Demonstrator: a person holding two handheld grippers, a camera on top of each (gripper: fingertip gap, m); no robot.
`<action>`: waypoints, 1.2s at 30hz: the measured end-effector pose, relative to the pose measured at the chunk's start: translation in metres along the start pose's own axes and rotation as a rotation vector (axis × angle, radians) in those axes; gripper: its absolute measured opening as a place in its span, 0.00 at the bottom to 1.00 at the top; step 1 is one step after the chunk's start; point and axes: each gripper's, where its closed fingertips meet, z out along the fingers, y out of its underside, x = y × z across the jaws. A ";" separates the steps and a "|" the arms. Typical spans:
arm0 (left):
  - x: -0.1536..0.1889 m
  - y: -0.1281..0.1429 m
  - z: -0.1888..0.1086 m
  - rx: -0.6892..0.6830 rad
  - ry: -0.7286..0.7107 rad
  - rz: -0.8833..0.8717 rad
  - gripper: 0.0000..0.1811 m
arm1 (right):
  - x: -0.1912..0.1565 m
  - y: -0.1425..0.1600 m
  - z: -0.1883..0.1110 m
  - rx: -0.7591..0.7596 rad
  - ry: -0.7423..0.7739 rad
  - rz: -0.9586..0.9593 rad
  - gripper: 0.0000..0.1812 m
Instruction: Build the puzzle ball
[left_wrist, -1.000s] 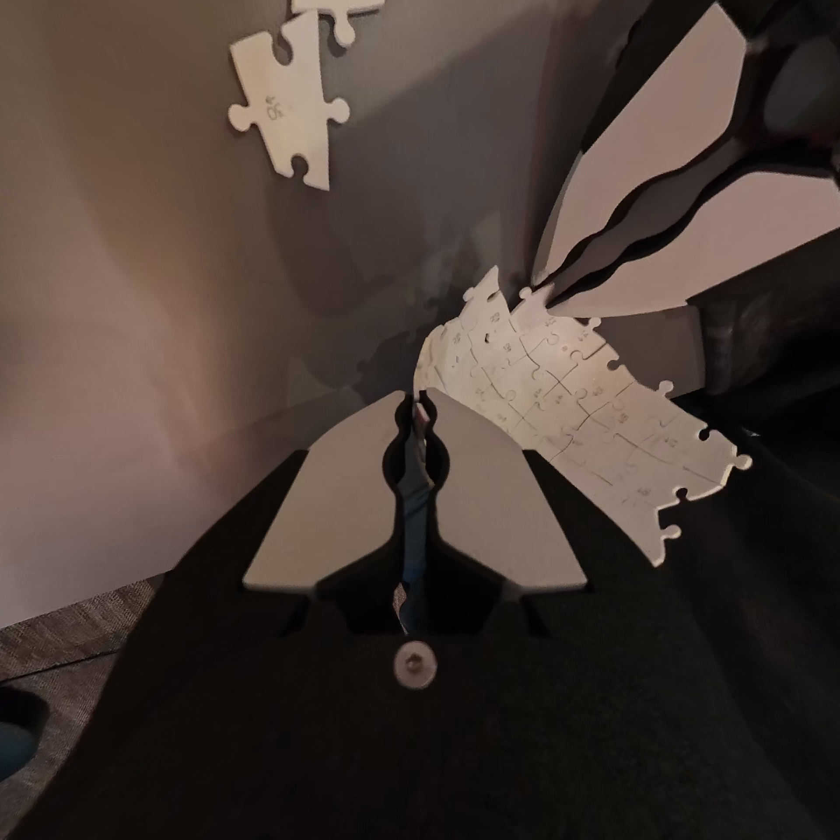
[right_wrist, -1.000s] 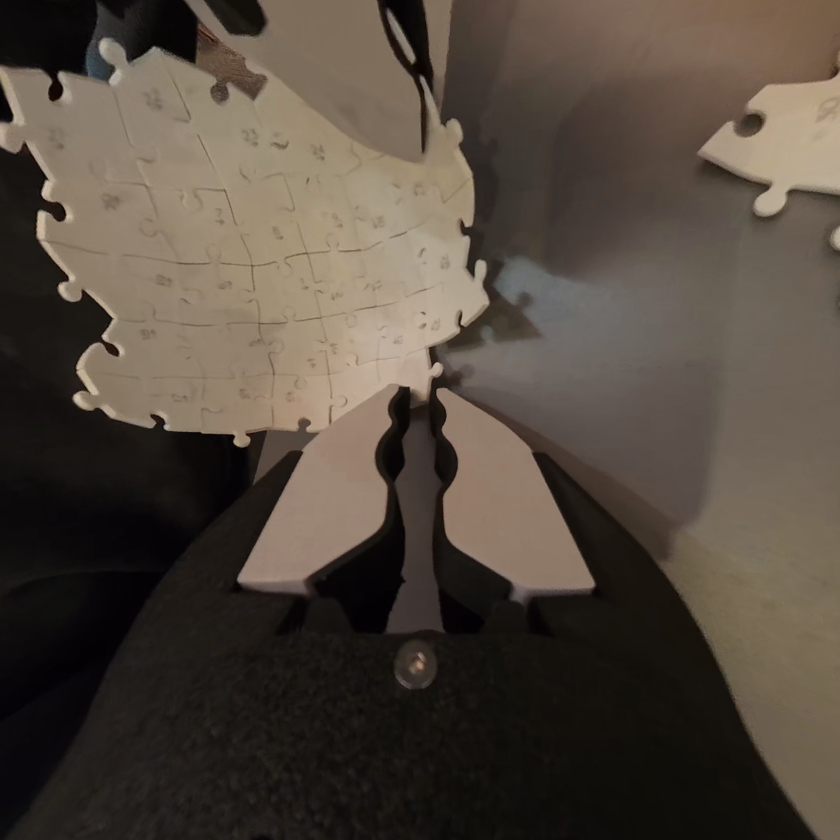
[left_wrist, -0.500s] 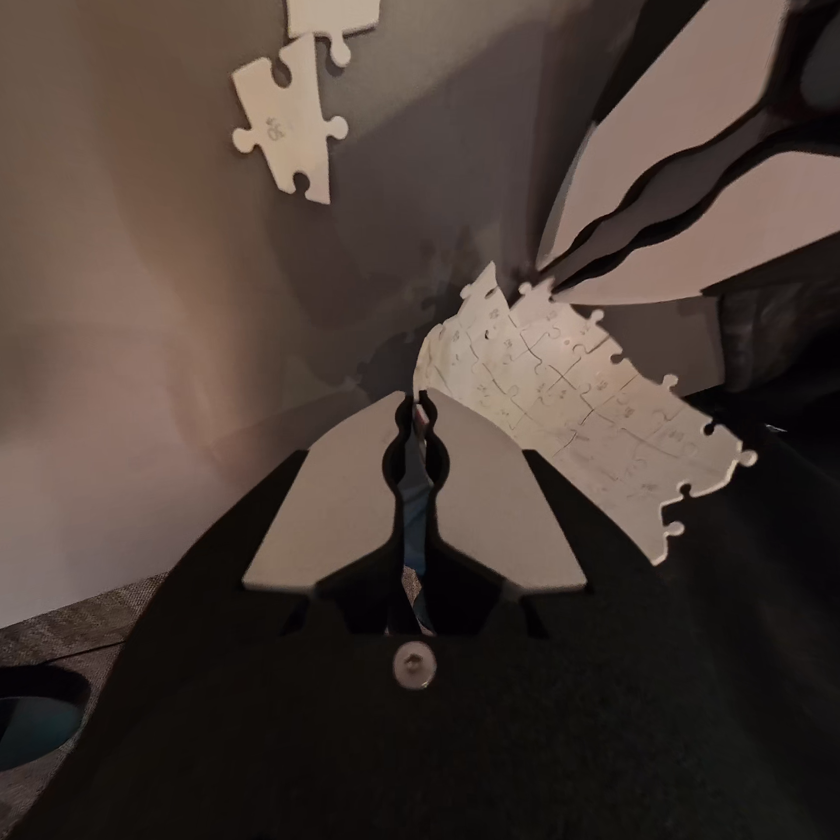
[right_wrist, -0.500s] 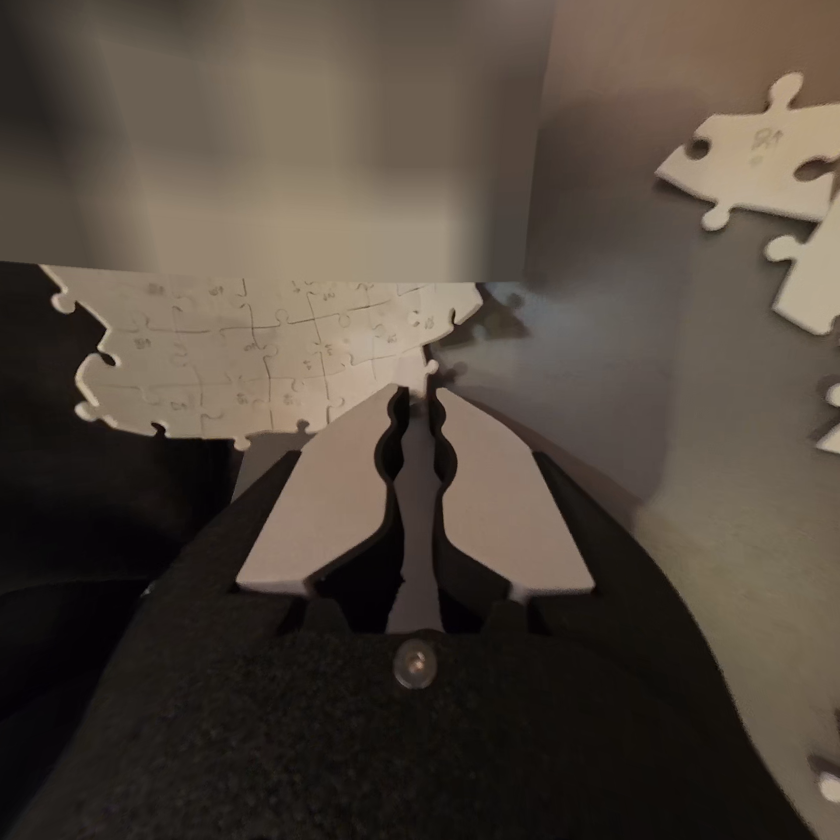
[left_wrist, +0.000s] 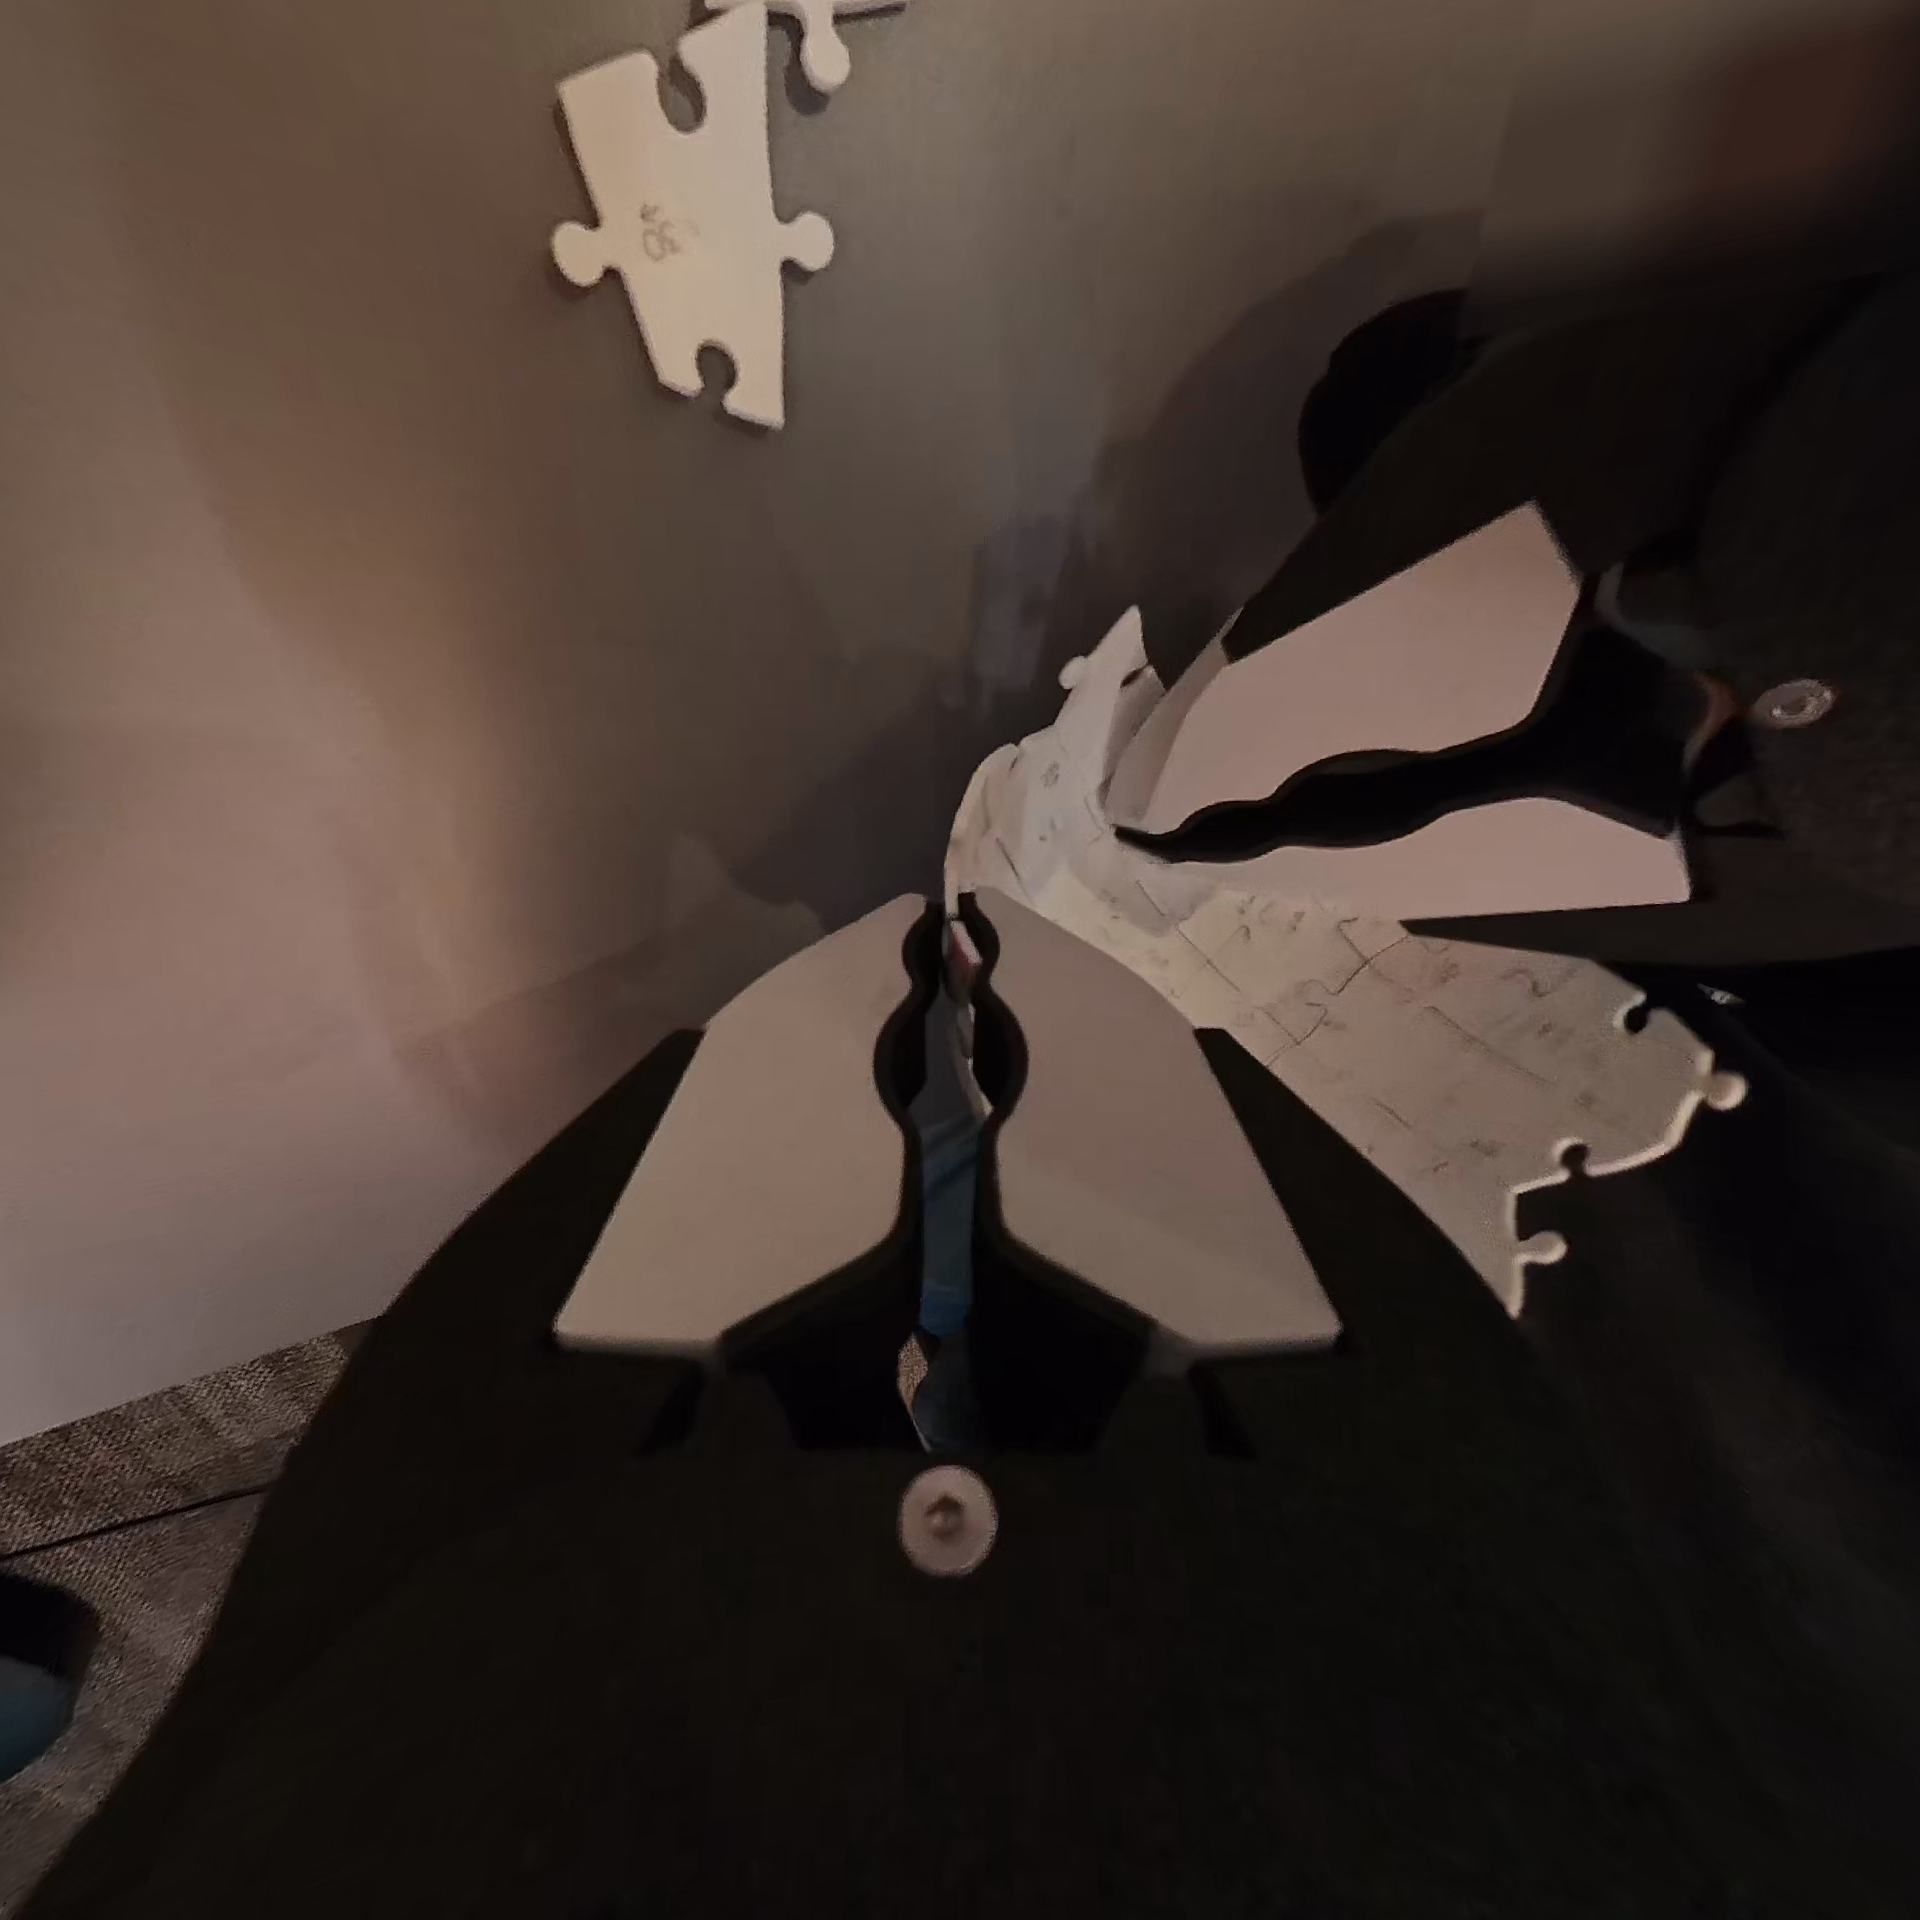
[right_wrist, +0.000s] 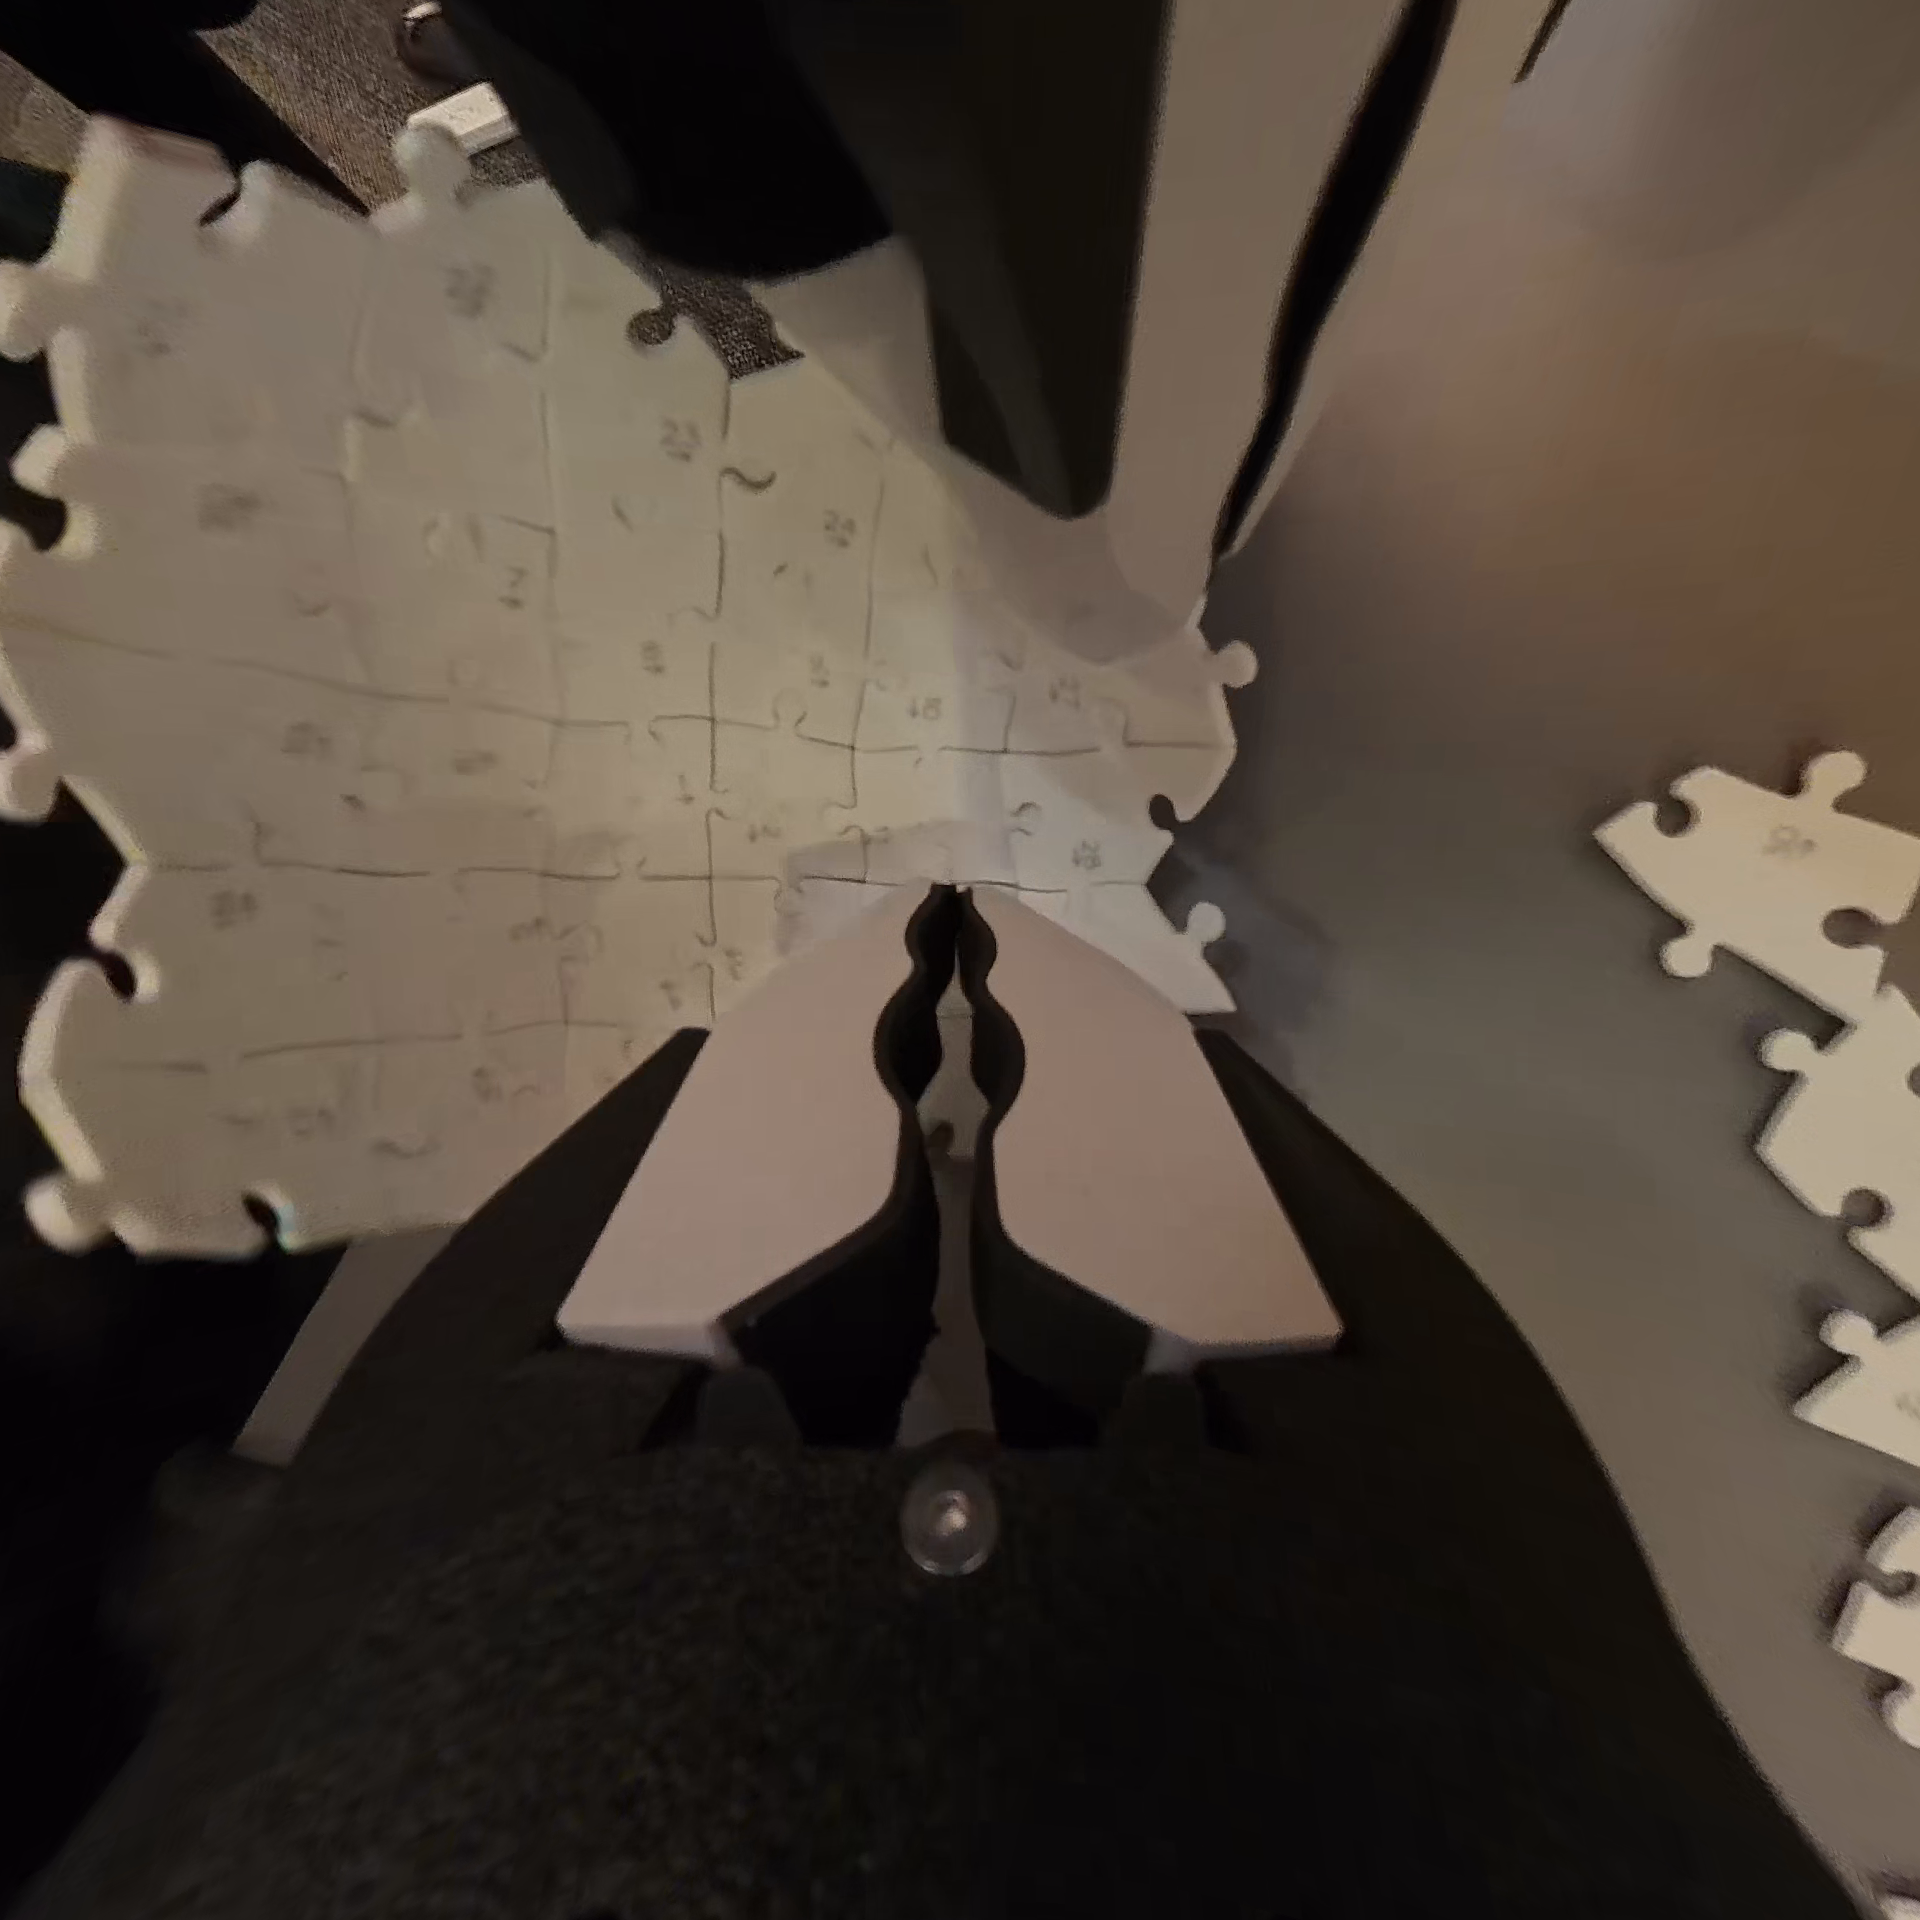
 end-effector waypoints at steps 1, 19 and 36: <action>-0.001 0.000 0.000 0.001 0.005 -0.006 0.01 | 0.000 -0.001 0.001 0.004 -0.003 0.005 0.00; 0.003 -0.017 -0.081 0.441 0.288 0.002 0.20 | -0.002 -0.001 0.001 0.046 -0.072 0.081 0.00; 0.051 0.050 -0.051 0.885 0.150 0.308 0.48 | -0.002 -0.001 0.001 0.054 -0.083 0.100 0.00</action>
